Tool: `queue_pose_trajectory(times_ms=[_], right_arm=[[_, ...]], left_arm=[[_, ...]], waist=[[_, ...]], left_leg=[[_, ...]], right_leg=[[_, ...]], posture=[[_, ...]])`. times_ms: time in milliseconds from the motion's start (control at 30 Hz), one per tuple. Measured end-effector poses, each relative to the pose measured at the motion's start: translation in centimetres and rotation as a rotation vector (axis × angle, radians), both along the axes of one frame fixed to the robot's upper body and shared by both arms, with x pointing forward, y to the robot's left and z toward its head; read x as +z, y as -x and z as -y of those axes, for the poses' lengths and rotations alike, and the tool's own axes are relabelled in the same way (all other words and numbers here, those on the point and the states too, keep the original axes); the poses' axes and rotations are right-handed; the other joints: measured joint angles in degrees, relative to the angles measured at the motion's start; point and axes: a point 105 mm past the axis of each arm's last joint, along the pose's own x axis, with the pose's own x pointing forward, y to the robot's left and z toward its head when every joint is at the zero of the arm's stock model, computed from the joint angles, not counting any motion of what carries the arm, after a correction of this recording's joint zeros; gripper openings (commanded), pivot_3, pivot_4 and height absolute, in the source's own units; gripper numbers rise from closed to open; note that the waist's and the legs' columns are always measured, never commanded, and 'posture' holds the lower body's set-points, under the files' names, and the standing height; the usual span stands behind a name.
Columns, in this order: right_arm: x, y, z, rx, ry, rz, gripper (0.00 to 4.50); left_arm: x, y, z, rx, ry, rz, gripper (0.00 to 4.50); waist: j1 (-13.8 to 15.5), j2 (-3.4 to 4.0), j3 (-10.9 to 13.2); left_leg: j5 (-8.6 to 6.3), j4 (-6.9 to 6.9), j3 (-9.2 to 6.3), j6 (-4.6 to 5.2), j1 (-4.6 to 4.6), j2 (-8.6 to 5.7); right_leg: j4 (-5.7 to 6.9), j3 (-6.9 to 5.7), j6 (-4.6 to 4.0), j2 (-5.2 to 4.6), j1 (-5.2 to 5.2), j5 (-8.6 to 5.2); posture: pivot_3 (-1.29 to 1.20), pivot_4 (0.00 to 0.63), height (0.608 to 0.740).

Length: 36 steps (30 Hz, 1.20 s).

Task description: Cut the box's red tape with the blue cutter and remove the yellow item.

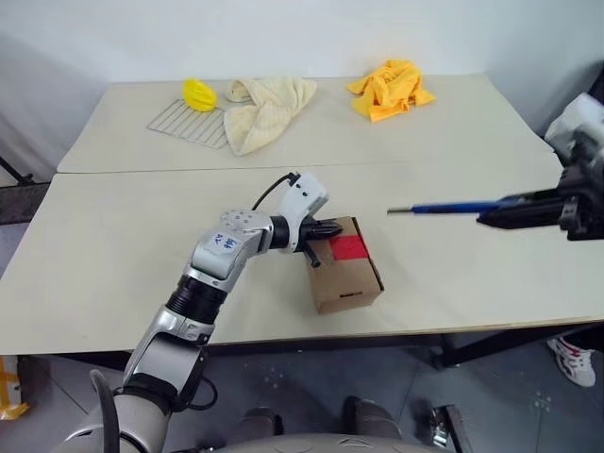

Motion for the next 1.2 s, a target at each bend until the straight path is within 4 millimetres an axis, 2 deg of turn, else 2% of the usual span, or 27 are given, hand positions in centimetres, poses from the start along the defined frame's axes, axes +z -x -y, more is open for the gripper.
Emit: queue_pose_trajectory(times_ms=[67,133,200,267,467,533,667,700,900,967,1067,1200], right_arm=[[-1.5,-1.8,2.0,-0.123,-0.014,0.092,0.15],[-4.8,-3.6,3.9,-0.259,-0.05,0.139,0.15],[-8.6,-4.3,4.6,-0.338,-0.078,0.138,0.15],[-11.5,-4.5,4.7,-0.379,-0.091,0.155,0.15],[-14.1,-5.9,5.9,-0.554,-0.19,0.35,0.15],[-15.2,-6.1,6.6,-0.598,-0.212,0.368,0.88],[-19.2,-5.7,7.4,-0.63,-0.188,0.287,2.06],[-19.4,-5.7,7.5,-0.63,-0.181,0.288,2.46],[-18.1,-5.1,7.8,-0.586,-0.124,0.349,4.48],[-16.5,-5.1,7.6,-0.553,-0.1,0.393,4.48],[-12.8,-4.8,6.9,-0.473,-0.042,0.479,4.48],[-9.3,-5.5,3.5,-0.333,-0.056,0.521,4.48]], left_arm=[[-0.1,0.0,0.2,-0.007,-0.008,0.004,0.0],[-0.1,0.0,0.4,-0.016,-0.016,0.018,0.0],[-0.1,0.0,0.6,-0.023,-0.017,0.024,0.0],[-0.1,0.0,0.7,-0.026,-0.015,0.023,0.0],[-0.2,-0.1,0.5,-0.02,-0.026,0.025,0.0],[-0.2,-0.1,0.5,-0.022,-0.027,0.025,0.0],[-0.2,-0.1,0.3,-0.019,-0.025,0.028,0.0],[-0.1,-0.1,0.2,-0.016,-0.022,0.031,0.0],[0.1,-0.1,-0.3,0.005,-0.005,0.037,0.0],[0.3,0.0,-0.8,0.016,0.003,0.027,0.0],[0.7,0.2,-2.1,0.03,0.025,-0.019,0.0],[1.5,0.8,-3.6,0.033,0.063,-0.09,0.0]], waist=[[0.2,-0.29,-0.1],[0.3,-0.36,-0.2],[0.6,-0.26,-0.2],[0.9,0.0,-0.2],[0.7,0.1,-0.2],[0.7,0.12,-0.2],[0.4,0.12,-0.2],[0.2,0.17,-0.2],[-0.4,0.24,-0.2],[-0.5,0.29,-0.2],[-0.8,0.36,-0.1],[-0.9,0.28,0.0]], left_leg=[[0.0,-0.01,-0.02,-0.01,0.01,0.01],[0.01,0.04,-0.01,-0.01,0.02,-0.01],[0.02,0.06,0.01,-0.02,0.0,-0.04],[0.03,0.06,0.06,-0.01,0.0,-0.06],[0.06,-0.05,0.13,0.01,0.28,-0.06],[0.06,-0.1,0.18,0.02,0.32,-0.06],[0.06,-0.12,0.2,0.04,0.35,-0.06],[0.06,-0.11,0.22,0.04,0.36,-0.06],[0.06,-0.17,0.24,0.06,0.4,-0.04],[0.05,-0.19,0.25,0.07,0.39,-0.03],[0.05,-0.26,0.22,0.07,0.4,0.02],[0.05,-0.24,0.18,0.07,0.34,0.03]], right_leg=[[0.0,-0.05,0.01,0.0,0.05,0.0],[-0.01,-0.04,0.07,0.0,0.09,0.04],[0.02,-0.04,0.09,0.01,0.06,0.05],[0.03,-0.01,0.1,0.02,0.03,0.06],[0.0,0.09,0.12,0.07,0.22,0.07],[-0.01,0.14,0.12,0.07,0.23,0.07],[-0.02,0.16,0.12,0.07,0.25,0.07],[-0.01,0.19,0.12,0.07,0.25,0.07],[-0.02,0.25,0.12,0.07,0.24,0.07],[-0.03,0.27,0.12,0.07,0.2,0.07],[-0.01,0.38,0.12,0.14,0.09,0.07],[-0.02,0.36,0.12,0.14,0.04,0.07]], posture=[[0.0,0.15,0.74],[0.0,0.15,0.74],[0.0,0.15,0.74],[0.0,0.15,0.74],[0.0,0.15,0.74],[0.0,0.15,0.74],[0.0,0.15,0.74],[0.0,0.15,0.74],[0.0,0.15,0.74],[0.0,0.15,0.74],[0.0,0.15,0.74],[0.0,0.15,0.74]])
